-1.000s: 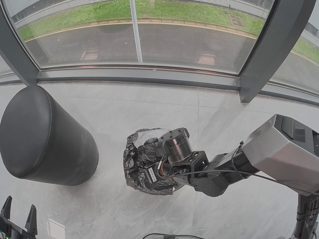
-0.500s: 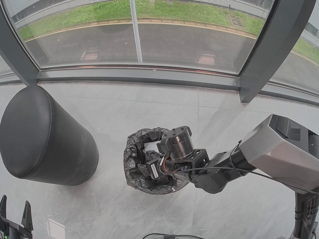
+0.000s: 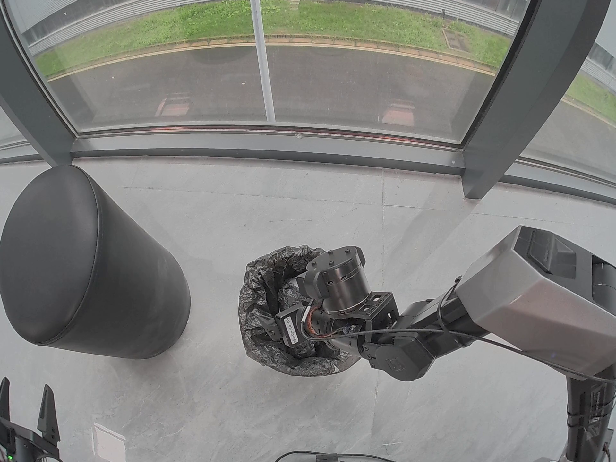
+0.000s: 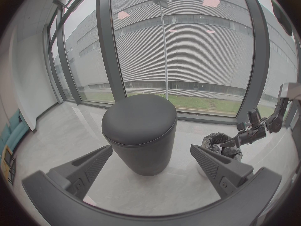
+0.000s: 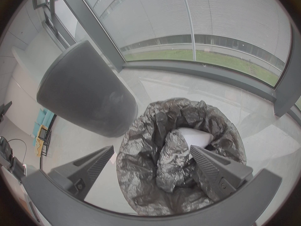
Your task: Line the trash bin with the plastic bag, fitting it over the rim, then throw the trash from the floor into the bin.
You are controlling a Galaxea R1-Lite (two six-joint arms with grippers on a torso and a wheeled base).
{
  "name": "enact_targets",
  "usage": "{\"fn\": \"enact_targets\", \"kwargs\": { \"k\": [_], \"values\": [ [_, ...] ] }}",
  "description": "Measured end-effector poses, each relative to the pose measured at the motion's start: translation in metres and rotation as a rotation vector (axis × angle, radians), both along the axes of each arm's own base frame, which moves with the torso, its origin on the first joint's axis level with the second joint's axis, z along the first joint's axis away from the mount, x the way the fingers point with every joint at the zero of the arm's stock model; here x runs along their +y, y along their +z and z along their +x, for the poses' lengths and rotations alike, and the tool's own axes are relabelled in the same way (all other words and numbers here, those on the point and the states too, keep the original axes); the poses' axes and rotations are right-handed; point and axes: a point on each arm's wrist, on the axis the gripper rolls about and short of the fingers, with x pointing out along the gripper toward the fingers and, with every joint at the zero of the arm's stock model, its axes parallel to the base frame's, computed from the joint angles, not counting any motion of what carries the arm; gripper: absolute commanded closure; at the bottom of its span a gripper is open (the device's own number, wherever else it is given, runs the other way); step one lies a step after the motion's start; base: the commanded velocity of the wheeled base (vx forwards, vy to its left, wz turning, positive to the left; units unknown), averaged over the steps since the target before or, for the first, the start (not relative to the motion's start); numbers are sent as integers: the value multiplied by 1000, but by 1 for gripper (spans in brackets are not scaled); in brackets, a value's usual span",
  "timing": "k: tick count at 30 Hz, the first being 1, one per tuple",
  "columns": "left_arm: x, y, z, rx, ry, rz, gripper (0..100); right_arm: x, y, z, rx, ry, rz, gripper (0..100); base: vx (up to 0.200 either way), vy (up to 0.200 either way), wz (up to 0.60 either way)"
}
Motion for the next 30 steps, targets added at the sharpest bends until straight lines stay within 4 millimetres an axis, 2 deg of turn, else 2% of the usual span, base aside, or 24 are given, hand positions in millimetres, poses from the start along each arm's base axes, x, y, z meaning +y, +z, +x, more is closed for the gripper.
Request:
{"fn": "enact_targets", "kwargs": {
  "k": [8, 19, 30],
  "values": [
    [-2, 0, 0, -26, -68, -126, 0, 9, -8, 3, -63, 11, 63, 0, 0, 0, 0],
    [-3, -1, 0, 23, -114, 74, 0, 9, -18, 6, -56, 12, 45, 0, 0, 0, 0],
    [-2, -1, 0, 16, -93, 21, 0, 12, -17, 12, -68, 21, 53, 0, 0, 0, 0]
  ]
}}
